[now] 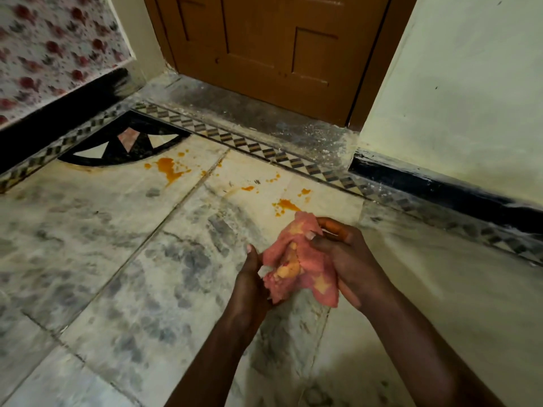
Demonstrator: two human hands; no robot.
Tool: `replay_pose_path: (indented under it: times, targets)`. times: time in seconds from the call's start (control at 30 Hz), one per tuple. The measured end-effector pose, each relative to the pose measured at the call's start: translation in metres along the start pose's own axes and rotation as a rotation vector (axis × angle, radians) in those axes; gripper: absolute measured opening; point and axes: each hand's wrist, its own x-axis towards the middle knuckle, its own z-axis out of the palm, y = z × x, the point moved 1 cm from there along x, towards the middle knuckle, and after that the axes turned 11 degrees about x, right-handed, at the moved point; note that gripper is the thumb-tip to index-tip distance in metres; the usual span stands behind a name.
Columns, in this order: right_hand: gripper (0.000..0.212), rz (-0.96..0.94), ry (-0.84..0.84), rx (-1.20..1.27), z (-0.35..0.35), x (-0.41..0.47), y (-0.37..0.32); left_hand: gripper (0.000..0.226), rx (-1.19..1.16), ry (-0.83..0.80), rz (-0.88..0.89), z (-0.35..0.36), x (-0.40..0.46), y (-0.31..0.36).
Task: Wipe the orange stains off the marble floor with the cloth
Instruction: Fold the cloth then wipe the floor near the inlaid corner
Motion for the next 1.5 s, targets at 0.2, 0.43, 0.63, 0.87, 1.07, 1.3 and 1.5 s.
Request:
replay_pose_path:
  times: [0.2,0.43,0.63,0.87,1.07,1.3,1.5]
  targets:
    - [0.028,-0.006,0.019,0.043,-0.001,-0.002,-0.003,0.050,-0.021,0.020,0.087,-0.003,-0.002,0.014]
    - [0.030,-0.090,0.153,-0.141,-0.013,-0.001,-0.001,0.055,0.022,0.039,0.334,-0.007,-0.003,0.019]
    - [0.054,-0.144,0.139,-0.291,-0.023,-0.005,0.003,0.037,0.382,0.109,0.585,-0.009,0.000,0.028]
    - [0.020,-0.328,0.175,-0.735,-0.031,-0.006,0.004,0.018,0.793,0.260,0.735,0.001,0.005,0.027]
    - [0.021,-0.635,0.283,-0.864,-0.046,0.008,-0.025,0.012,1.004,0.262,1.004,0.030,0.021,0.047]
    - [0.027,-0.333,0.113,-1.125,-0.091,0.014,0.012,0.022,1.064,0.120,0.795,0.013,0.057,0.013]
    - [0.049,-0.386,0.064,-1.205,-0.089,0.041,0.081,0.030,1.286,0.270,0.763,-0.053,0.072,-0.010]
